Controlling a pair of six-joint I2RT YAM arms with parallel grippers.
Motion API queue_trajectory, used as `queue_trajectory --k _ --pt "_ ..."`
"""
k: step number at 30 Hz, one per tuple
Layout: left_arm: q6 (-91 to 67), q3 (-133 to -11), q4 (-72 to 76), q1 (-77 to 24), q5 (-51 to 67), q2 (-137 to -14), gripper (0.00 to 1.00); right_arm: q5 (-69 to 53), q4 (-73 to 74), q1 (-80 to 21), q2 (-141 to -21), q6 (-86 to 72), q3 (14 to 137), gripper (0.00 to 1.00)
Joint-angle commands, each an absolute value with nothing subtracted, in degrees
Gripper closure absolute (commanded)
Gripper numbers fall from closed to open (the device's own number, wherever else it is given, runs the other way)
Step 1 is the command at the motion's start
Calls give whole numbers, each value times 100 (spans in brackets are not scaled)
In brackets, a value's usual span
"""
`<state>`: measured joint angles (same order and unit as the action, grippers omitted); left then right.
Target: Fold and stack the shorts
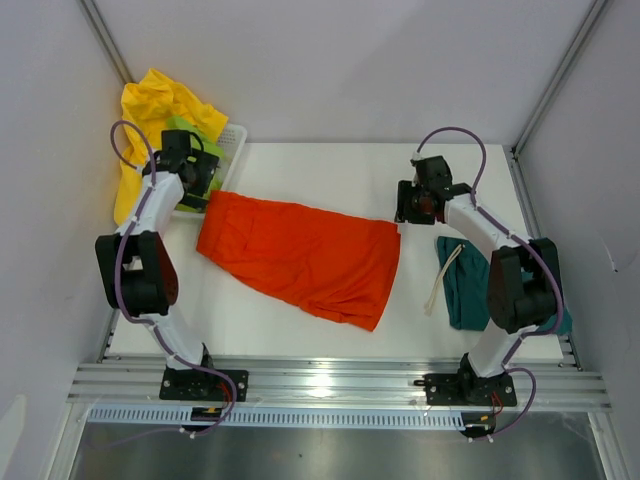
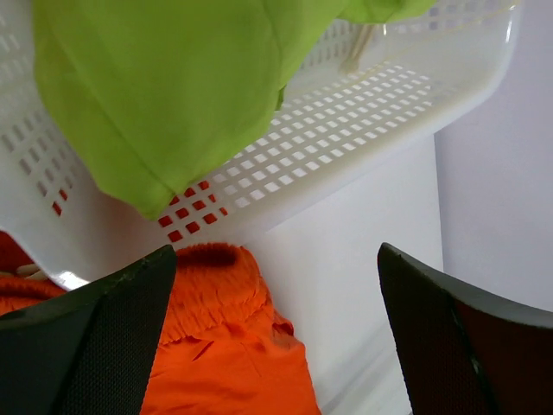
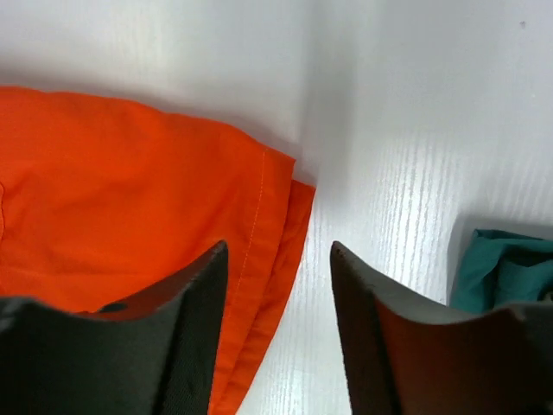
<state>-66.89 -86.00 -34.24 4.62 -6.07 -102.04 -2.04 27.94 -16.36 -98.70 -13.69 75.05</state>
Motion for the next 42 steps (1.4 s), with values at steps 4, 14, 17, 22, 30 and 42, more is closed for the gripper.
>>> queue_trajectory --k 4,14,17,22,30,42 --pt "-5968 -9220 -3910 431 -738 -10248 1 158 2531 -1608 -9616 -1424 7482 38" --pt "-5230 -8782 -4192 413 -1027 -9186 1 -192 2233 -2048 -8130 -1906 5706 31" --pt "-5159 -8362 -4237 413 -1011 -8632 1 -640 1971 -1960 -8086 -2232 5293 30" --pt "-5124 -7516 -3832 396 -870 -7439 1 -1265 1381 -1802 -8173 -2968 4861 20" --pt "-4905 -6733 -3946 352 -826 -6522 1 -1600 414 -1723 -8560 -3770 4368 27" --pt "-4711 -6407 -3990 282 -791 -5862 1 -694 352 -1951 -8965 -4051 4343 36"
